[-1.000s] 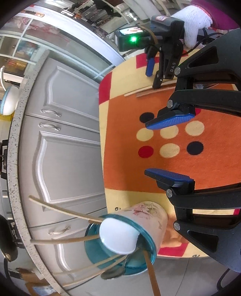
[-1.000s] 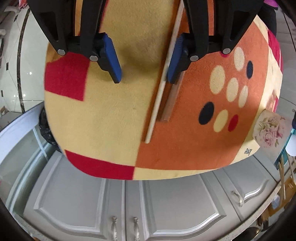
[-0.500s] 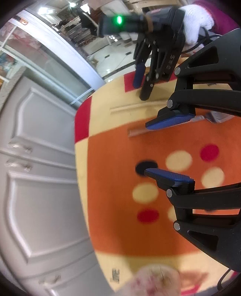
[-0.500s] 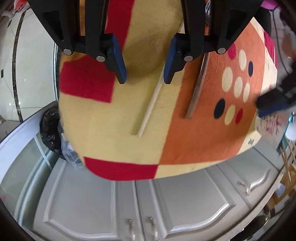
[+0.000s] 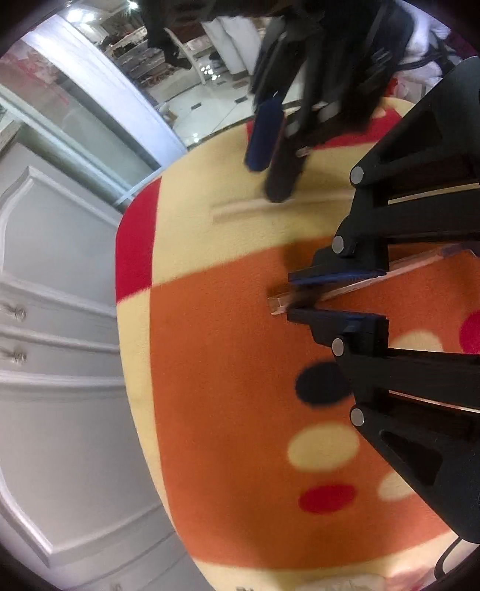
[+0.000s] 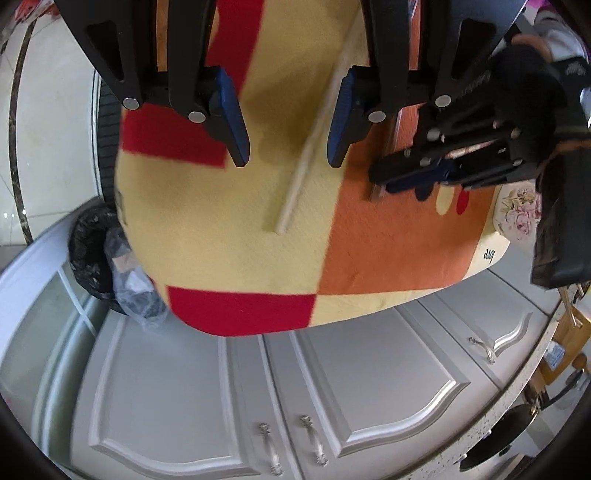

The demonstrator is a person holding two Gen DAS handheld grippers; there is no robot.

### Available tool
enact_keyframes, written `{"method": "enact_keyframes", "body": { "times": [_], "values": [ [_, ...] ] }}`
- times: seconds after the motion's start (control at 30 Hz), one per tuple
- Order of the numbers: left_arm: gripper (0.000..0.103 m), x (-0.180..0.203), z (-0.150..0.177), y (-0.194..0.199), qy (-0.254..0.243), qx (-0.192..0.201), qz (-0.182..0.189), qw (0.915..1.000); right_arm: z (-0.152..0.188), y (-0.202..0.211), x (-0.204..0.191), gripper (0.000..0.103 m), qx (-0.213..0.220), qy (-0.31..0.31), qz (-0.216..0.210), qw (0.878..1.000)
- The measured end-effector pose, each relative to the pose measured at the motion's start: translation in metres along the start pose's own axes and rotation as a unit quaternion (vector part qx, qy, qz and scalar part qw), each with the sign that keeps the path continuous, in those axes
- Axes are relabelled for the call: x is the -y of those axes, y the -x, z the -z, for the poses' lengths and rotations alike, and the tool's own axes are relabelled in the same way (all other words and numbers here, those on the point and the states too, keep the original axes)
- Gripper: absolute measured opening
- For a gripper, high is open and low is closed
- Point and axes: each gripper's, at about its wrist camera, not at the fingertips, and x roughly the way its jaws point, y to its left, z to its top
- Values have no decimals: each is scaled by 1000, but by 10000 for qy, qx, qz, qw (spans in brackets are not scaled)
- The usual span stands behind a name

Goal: Organize utensils
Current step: 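Grasp the metal fork with the left tool while the right tool grasps a chopstick, then lift the fork and chopstick and carry them above the floral cup with both tools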

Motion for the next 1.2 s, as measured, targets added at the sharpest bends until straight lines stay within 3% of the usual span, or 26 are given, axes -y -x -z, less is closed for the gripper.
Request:
{"method": "enact_keyframes", "body": {
  "times": [0.13, 0.2, 0.4, 0.67, 0.83, 0.93, 0.97, 1.03, 1.07, 1.2],
  "values": [
    [12, -27, 6, 23, 332, 181, 4, 9993, -13, -25, -12, 20, -232, 319, 323, 9987],
    [12, -36, 7, 39, 453, 306, 65, 9985, -18, -27, -18, 12, -134, 473, 381, 9981],
    [12, -50, 23, 91, 542, 791, 131, 9953, -19, -18, -37, 7, -64, 704, -94, 9975],
    [11, -69, 48, 148, 671, 1275, 173, 9894, -6, 51, -68, 6, 518, 933, -527, 9929],
    [10, -73, 59, 183, 592, 1638, 47, 9847, 0, 94, -99, 5, 950, 1278, -744, 9844],
    [10, -78, 66, 194, 651, 1684, 43, 9836, 3, 91, -107, 5, 867, 1526, -422, 9836],
    [10, -80, 69, 195, 669, 1696, 43, 9832, 4, 83, -109, 6, 789, 1606, -285, 9835],
    [10, -82, 73, 199, 701, 1716, 60, 9827, 8, 60, -109, 19, 565, 1658, -154, 9844],
    [9, -83, 74, 203, 712, 1727, 65, 9824, 9, 48, -107, 33, 400, 1638, -42, 9857],
    [9, -86, 79, 212, 766, 1772, 39, 9812, 10, -6, -108, 33, -160, 1647, 52, 9862]
  ]
}}
